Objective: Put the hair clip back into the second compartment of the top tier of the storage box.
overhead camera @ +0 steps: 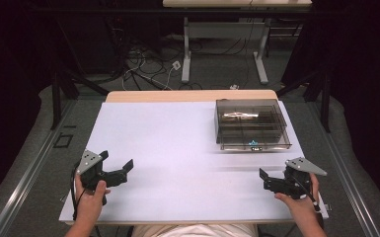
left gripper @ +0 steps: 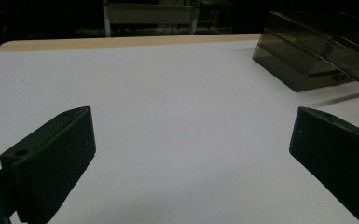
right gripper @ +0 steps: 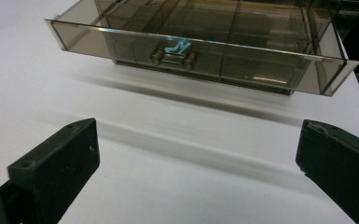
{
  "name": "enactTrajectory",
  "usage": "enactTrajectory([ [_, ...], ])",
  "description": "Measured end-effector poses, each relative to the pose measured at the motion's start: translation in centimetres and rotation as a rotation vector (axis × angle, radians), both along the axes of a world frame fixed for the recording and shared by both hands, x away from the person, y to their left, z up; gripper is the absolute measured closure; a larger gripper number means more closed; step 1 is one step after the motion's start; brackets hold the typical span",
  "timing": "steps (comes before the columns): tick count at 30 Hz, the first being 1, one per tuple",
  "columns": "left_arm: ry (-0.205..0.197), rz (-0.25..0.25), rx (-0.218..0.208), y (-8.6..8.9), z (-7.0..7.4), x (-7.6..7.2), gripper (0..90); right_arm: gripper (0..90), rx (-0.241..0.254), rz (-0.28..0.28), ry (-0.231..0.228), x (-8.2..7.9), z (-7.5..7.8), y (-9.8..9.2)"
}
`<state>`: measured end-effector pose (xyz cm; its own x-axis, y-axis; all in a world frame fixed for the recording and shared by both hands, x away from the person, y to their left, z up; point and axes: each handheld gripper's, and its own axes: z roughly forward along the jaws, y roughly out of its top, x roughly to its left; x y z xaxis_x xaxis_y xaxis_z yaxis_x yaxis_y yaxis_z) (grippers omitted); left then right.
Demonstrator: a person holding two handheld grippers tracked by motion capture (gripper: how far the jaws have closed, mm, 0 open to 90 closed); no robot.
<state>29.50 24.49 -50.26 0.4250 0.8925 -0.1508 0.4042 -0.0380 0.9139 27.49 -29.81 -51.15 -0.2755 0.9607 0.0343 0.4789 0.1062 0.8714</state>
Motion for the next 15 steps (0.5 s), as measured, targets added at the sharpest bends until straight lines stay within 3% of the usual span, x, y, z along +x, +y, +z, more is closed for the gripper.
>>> enactTrajectory([
  [2, 0.002, -0.001, 0.002, 0.0, 0.0, 0.0, 0.2, 0.0, -0.007, -0.020, 0.013, 0.0, -0.2, -0.2],
  [10, 0.008, 0.003, 0.002, 0.1, -0.1, 0.1, 0.2, 0.0, -0.031, -0.032, -0.010, 0.5, -1.2, -0.7],
  [15, 0.015, 0.005, -0.002, 0.1, -0.2, 0.2, 0.2, 0.0, -0.011, -0.040, -0.006, 0.6, -1.7, -1.2],
])
